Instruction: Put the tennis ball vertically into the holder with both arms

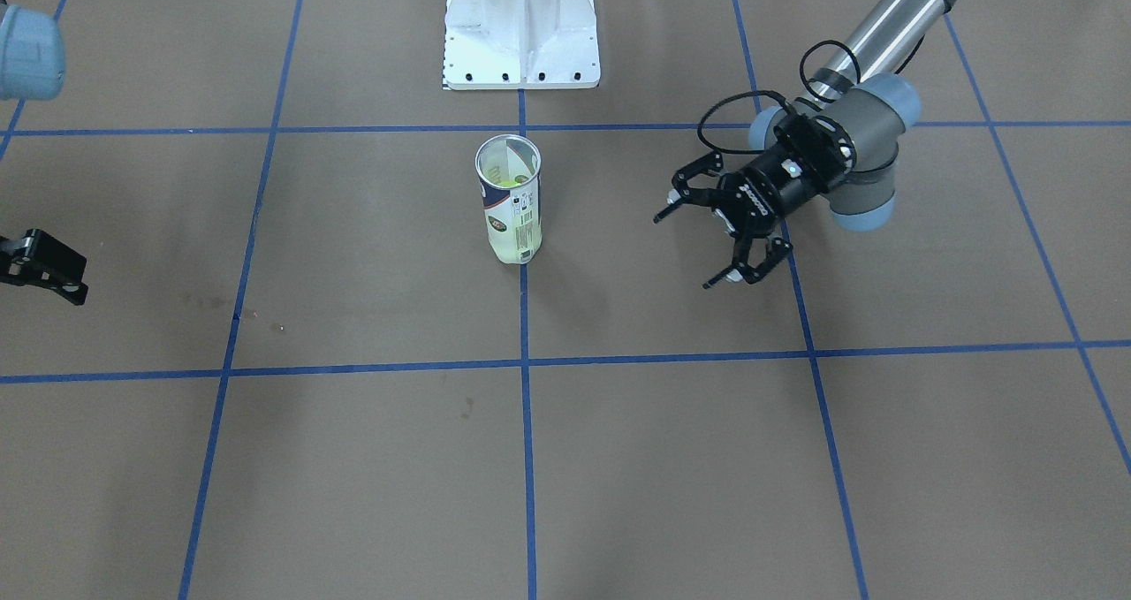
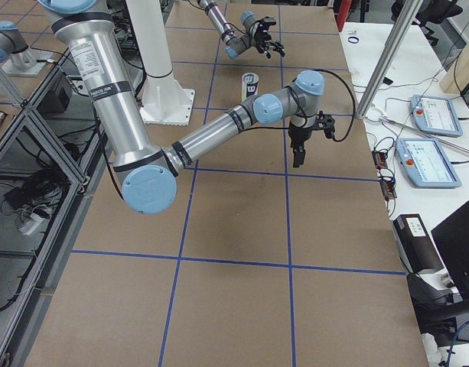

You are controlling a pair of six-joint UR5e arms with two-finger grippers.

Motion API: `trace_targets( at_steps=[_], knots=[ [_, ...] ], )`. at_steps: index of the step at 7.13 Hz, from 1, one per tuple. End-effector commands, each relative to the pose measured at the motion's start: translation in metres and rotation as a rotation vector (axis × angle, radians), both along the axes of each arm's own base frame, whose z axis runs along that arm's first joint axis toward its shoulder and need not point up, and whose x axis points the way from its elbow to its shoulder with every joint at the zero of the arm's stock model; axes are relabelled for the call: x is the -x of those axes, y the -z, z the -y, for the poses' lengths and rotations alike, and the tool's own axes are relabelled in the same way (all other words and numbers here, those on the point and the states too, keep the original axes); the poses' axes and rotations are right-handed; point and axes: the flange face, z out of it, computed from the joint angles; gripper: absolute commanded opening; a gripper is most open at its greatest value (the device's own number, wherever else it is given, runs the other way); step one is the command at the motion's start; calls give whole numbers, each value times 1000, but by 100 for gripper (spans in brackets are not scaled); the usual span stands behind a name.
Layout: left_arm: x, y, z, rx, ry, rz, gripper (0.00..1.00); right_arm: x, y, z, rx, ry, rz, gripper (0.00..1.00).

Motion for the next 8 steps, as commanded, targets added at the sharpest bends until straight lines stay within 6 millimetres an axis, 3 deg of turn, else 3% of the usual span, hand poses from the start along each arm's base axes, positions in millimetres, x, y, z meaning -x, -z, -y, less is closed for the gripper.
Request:
trace_targets(
  at_steps=[1,3,4,5,6,7,8],
  knots=[
    [55,-96,46,243,69,94,100,-29,-43,27,-40,21,-16,99],
    [124,-178,58,439,53,291,100,-55,-87,46,-76,12,-16,99],
    [165,-190,81,532,43,344,100,-71,-102,50,-88,31,-28,99],
    [215,-195,116,726,-4,417,100,-82,-115,52,-87,41,-37,99],
    [254,-179,131,821,-34,427,100,-84,-120,53,-83,44,-41,99],
    [283,-184,136,915,-57,427,100,-87,-126,54,-81,50,-45,99],
    [299,-193,137,971,-121,459,100,-97,-135,56,-80,55,-49,99]
  ],
)
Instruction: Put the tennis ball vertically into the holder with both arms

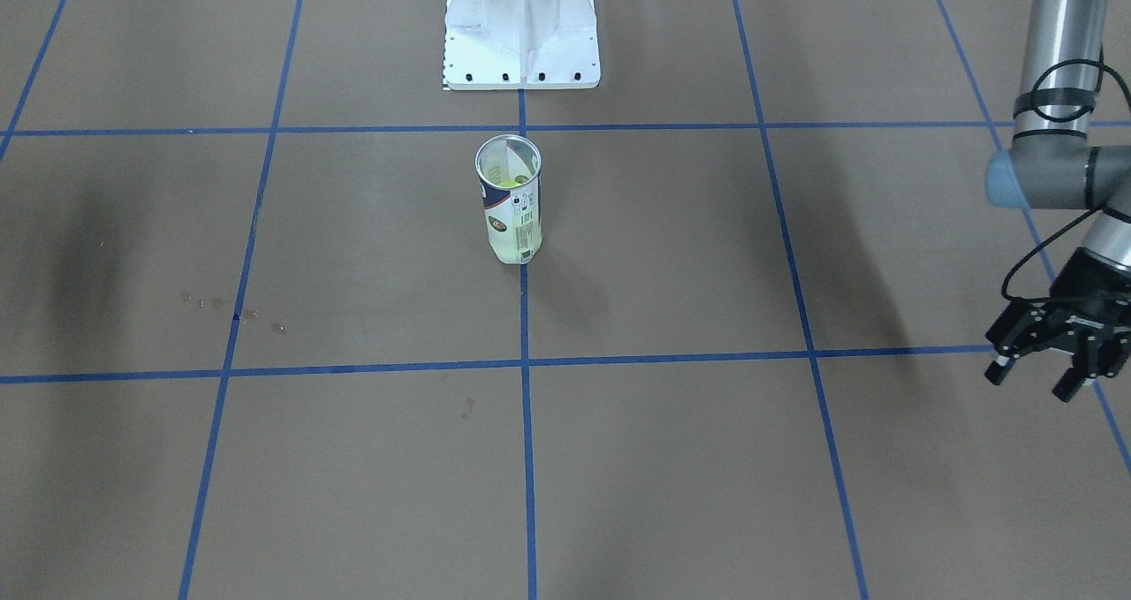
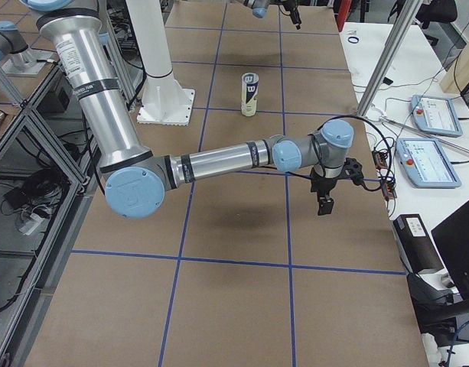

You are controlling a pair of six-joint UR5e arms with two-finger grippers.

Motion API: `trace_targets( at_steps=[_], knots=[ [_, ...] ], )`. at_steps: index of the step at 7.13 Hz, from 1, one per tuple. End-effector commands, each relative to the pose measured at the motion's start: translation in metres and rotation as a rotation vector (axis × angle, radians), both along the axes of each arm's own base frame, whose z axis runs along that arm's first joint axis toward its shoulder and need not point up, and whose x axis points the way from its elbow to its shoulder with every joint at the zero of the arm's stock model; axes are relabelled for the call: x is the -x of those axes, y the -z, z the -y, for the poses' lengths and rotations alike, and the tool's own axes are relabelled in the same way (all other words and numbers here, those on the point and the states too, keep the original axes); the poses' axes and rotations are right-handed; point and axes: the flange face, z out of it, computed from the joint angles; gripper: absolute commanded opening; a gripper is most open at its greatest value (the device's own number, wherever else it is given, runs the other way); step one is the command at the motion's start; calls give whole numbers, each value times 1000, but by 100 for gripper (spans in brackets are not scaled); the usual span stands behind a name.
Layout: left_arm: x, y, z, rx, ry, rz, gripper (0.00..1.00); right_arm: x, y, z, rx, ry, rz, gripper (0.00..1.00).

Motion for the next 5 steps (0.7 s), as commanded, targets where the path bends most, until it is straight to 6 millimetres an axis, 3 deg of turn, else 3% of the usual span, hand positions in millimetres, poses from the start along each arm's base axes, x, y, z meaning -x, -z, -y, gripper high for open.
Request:
trace_targets(
  at_steps=[1,3,5],
  knots=[
    [51,-10,5,92,-124,54,100,-18,-13,2,-5,8,-6,99],
    [117,-18,-2,139,-244,102,100,-40,-30,-4,18,-10,-2,99],
    [143,-40,-64,208,-287,48,100,-58,-55,-25,66,-27,54,99]
  ],
)
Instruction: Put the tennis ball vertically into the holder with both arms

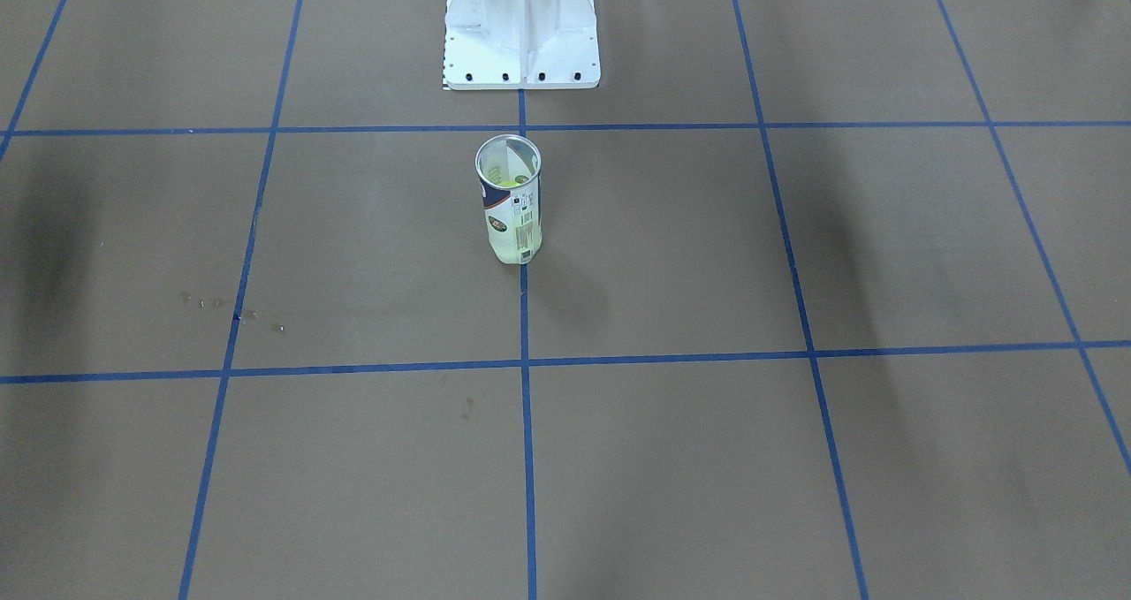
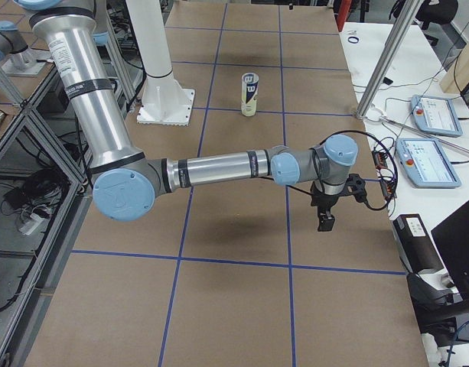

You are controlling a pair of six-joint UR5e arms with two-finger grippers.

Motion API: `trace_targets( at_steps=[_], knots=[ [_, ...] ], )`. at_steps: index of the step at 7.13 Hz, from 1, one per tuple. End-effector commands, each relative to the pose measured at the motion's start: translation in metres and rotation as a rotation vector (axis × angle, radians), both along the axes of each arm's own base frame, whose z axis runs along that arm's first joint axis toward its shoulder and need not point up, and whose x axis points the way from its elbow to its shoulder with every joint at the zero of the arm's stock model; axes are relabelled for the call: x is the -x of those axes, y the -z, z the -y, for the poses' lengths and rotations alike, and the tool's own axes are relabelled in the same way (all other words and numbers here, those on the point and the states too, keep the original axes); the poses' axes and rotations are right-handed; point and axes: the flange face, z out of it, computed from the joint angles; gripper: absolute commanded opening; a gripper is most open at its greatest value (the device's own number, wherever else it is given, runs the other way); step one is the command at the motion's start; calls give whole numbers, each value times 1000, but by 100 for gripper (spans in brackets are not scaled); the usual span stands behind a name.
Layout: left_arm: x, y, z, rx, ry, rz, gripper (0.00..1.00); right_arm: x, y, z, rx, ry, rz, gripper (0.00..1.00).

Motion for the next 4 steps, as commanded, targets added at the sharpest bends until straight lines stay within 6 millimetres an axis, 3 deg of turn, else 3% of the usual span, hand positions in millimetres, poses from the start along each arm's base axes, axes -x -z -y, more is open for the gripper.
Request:
trace_targets(
  at_steps=[1,3,4],
  knots=[
    [20,-21,-69,56,-17,-24,100,-13,-22,-22,23,1,34,99],
    [17,-30,-128,85,-30,-22,100,-25,-31,-43,10,11,24,99],
    [17,-27,-134,126,-30,-20,100,-26,-34,-51,15,9,25,99]
  ],
)
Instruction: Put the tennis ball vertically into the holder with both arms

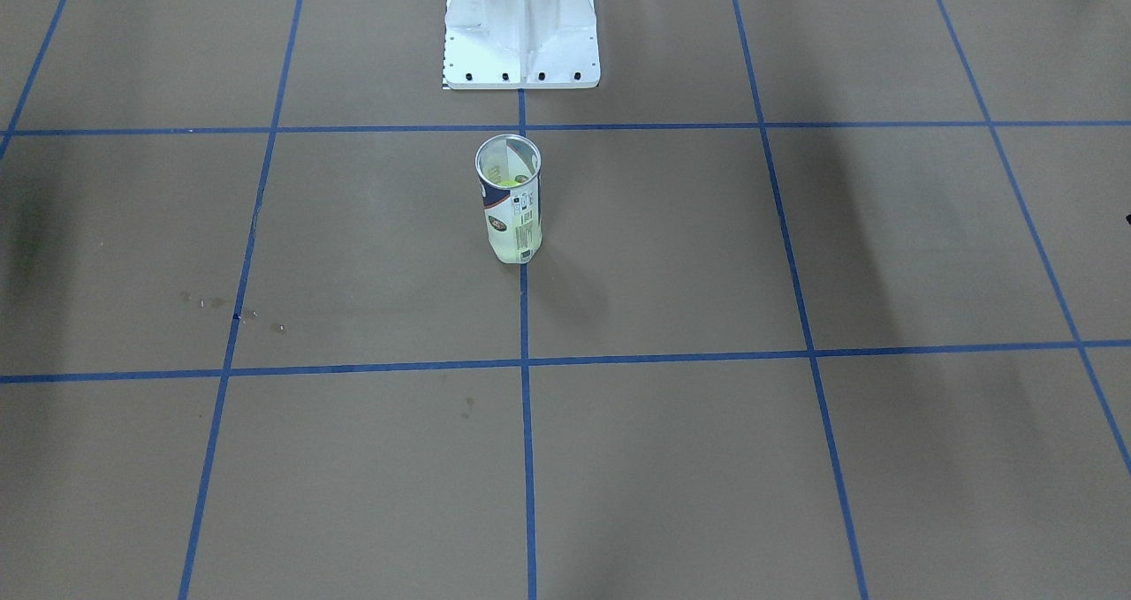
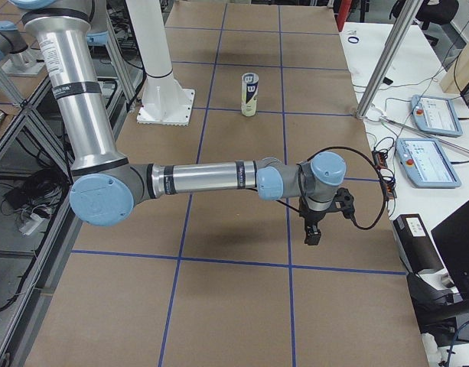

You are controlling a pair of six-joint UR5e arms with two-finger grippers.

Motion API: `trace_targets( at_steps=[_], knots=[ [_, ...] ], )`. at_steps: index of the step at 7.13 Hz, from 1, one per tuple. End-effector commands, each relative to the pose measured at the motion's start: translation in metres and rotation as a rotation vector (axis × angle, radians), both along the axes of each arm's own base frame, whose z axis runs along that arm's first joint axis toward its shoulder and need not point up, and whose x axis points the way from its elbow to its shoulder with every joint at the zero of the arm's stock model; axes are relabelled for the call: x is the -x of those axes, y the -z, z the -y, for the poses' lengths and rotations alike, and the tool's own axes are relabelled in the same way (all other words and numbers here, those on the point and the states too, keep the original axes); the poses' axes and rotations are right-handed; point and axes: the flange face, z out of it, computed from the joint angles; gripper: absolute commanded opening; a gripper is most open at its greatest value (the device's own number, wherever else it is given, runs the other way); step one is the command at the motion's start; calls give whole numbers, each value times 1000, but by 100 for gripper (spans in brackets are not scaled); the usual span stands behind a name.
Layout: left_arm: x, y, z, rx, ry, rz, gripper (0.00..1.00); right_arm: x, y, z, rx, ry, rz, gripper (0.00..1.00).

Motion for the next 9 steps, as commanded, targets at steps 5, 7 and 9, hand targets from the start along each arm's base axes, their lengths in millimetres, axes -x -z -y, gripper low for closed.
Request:
trace_targets(
  at_steps=[5,7,9],
  knots=[
    [1,41,-30,60,-40,145,100,-1,7,-37,25,8,-15,99],
    [17,32,-32,-22,-119,249,100,1,4,-37,19,21,-42,99],
    [28,37,-41,24,-112,268,100,2,0,-41,20,29,-41,99]
  ],
)
